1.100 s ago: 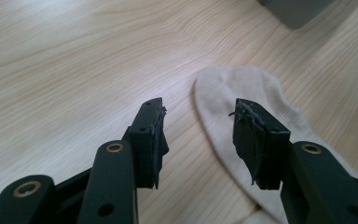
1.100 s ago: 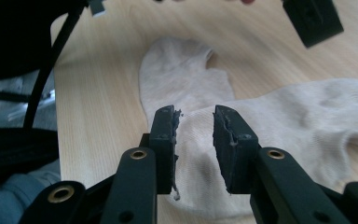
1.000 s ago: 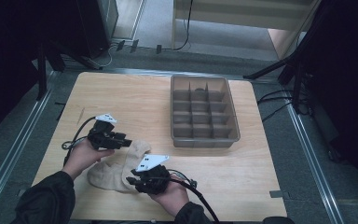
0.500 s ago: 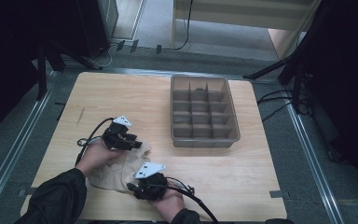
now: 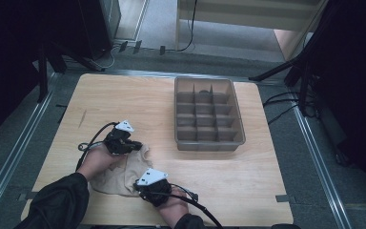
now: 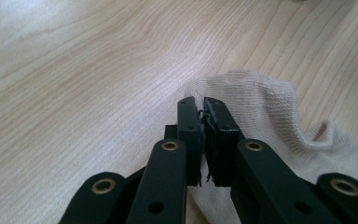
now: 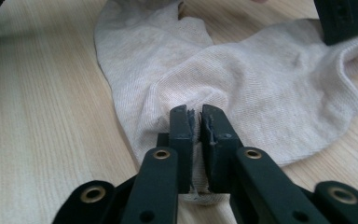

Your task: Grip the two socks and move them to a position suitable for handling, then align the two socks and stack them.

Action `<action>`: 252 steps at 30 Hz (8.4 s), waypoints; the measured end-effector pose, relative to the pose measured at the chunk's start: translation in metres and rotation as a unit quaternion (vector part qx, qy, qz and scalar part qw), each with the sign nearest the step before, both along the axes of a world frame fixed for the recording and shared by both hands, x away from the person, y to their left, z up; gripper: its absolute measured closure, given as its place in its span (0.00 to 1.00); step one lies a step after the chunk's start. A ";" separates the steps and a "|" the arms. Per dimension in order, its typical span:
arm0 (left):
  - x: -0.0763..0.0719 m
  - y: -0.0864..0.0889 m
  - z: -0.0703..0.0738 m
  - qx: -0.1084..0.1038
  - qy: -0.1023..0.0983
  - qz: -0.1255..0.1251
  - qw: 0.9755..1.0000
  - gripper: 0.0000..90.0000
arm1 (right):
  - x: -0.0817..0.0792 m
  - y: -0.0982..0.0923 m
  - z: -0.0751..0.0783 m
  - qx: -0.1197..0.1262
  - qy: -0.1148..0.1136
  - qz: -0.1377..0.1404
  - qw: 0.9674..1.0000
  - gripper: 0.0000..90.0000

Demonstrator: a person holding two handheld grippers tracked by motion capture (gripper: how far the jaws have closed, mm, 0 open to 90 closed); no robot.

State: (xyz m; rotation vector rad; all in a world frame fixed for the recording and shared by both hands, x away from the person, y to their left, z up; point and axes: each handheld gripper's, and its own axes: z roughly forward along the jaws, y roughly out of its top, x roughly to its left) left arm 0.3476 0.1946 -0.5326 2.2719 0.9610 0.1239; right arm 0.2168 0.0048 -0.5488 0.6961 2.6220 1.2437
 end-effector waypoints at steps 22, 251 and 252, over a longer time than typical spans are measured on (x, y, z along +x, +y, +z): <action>-0.020 0.034 0.052 -0.085 0.013 0.069 0.994 0.97 | 0.016 -0.020 0.028 0.028 0.031 -0.013 0.999 0.83; -0.082 0.088 0.024 -0.056 0.012 0.128 0.990 0.76 | 0.085 -0.025 0.041 0.031 0.025 -0.049 0.998 0.91; -0.083 0.088 0.023 -0.055 0.011 0.125 0.991 0.76 | 0.085 -0.023 0.039 0.029 0.030 -0.045 0.998 0.93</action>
